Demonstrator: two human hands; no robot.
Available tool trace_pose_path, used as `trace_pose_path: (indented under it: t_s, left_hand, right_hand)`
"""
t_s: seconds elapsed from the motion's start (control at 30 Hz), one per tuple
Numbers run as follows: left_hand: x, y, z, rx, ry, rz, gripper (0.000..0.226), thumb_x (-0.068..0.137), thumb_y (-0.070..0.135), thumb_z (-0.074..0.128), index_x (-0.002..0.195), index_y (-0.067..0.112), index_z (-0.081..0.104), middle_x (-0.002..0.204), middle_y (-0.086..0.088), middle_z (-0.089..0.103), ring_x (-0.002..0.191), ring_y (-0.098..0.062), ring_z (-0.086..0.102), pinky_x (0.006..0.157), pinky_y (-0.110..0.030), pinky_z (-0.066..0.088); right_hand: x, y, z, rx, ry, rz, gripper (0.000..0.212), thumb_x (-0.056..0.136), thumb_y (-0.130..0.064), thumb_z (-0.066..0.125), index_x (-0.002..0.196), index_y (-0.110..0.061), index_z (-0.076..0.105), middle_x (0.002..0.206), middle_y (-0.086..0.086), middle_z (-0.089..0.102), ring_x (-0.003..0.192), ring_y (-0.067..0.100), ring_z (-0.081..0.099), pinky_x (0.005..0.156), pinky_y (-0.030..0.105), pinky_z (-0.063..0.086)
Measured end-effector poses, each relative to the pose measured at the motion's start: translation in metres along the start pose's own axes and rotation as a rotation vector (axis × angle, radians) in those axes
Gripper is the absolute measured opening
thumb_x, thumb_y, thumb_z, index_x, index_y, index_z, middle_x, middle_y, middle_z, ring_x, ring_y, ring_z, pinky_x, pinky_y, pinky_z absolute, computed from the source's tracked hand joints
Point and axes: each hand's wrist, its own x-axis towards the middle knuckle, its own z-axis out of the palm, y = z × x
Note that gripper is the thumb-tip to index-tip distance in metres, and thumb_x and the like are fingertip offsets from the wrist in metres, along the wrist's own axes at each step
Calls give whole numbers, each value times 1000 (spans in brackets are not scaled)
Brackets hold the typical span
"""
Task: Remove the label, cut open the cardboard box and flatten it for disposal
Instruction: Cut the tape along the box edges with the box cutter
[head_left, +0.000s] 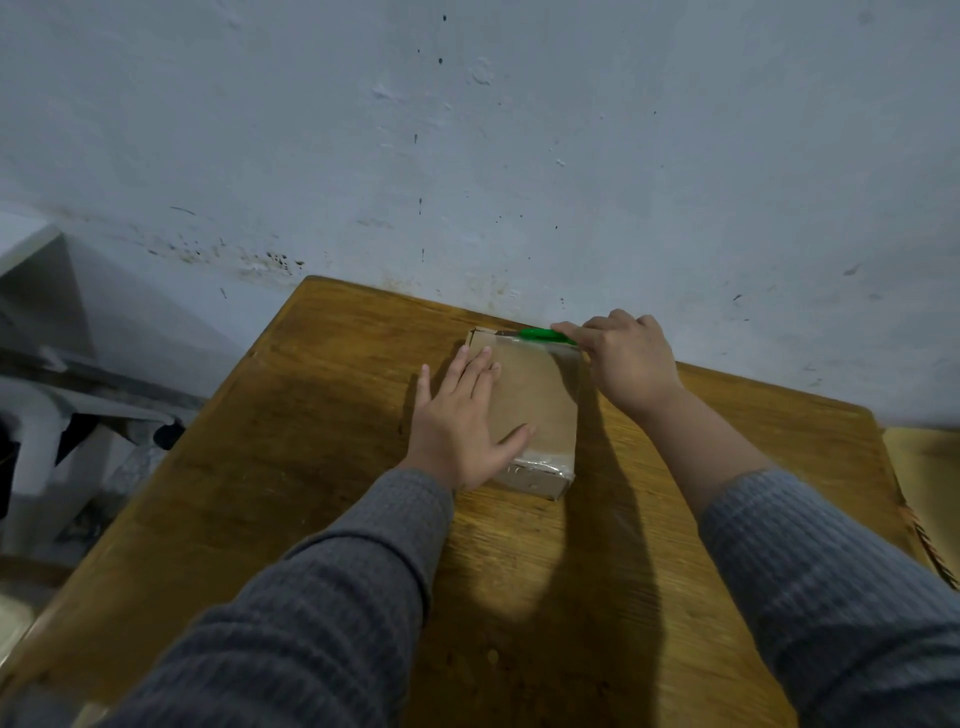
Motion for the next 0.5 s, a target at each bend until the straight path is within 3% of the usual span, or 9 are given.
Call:
trace_pose_path:
  t_s: [0.5]
  left_hand:
    - [1,1,-2,-4,-73,-26,88,82,76,32,152,23,20,161,11,7,147,-9,-3,117,-57,4]
  right_hand:
    - [-32,32,7,-32,25,104,52,93,-6,41,137,-35,41,108,0,65,97,24,51,78,39,34]
